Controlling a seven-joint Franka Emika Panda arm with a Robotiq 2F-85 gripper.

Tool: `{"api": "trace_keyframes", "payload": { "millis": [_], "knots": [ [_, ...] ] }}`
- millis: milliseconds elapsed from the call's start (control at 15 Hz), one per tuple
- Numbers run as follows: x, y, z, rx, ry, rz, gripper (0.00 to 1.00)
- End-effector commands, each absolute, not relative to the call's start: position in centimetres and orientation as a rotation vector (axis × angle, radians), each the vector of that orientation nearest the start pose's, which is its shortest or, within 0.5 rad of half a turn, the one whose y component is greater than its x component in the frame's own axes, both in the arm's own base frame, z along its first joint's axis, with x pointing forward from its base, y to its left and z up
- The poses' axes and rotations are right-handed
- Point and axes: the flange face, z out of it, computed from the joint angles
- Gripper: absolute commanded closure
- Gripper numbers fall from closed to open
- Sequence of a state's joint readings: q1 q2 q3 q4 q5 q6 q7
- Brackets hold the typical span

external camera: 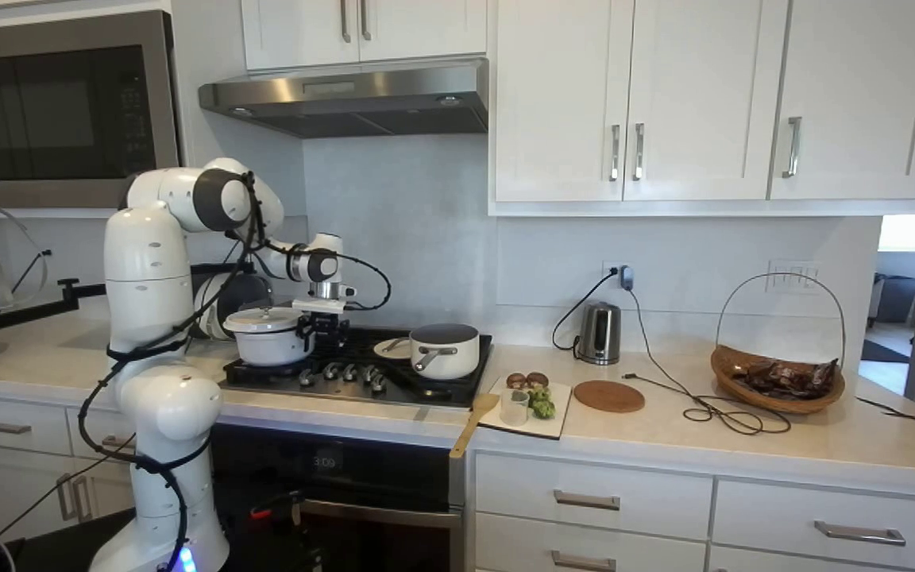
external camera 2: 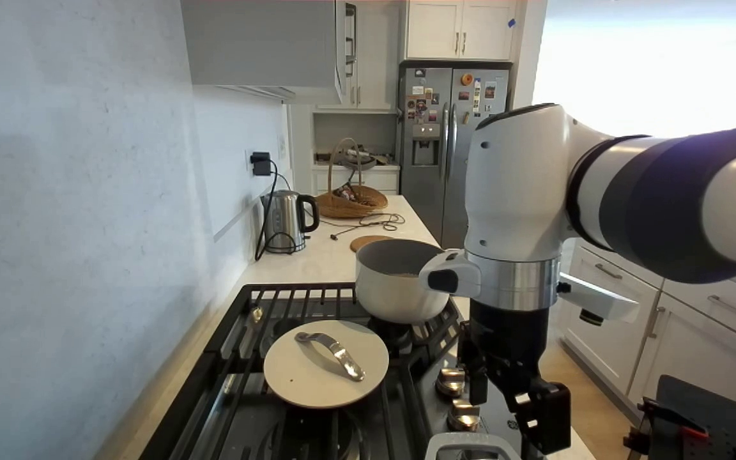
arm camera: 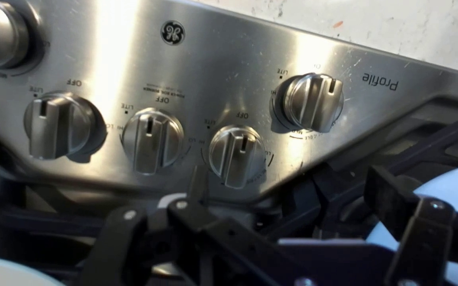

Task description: Turn the second knob from the left anticlockwise

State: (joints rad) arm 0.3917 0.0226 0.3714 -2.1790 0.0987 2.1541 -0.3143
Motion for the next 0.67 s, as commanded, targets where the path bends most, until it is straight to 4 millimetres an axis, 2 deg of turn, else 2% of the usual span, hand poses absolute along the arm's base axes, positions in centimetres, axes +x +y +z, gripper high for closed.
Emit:
{"api": "trace_keyframes", "payload": {
  "millis": [0, 600],
  "knots": [
    [38.3, 37.2, 37.2, -2.726, -1.416, 0.055, 0.00],
    [38.0, 36.7, 36.1, -2.847, -1.256, 0.058, 0.00]
  ]
}}
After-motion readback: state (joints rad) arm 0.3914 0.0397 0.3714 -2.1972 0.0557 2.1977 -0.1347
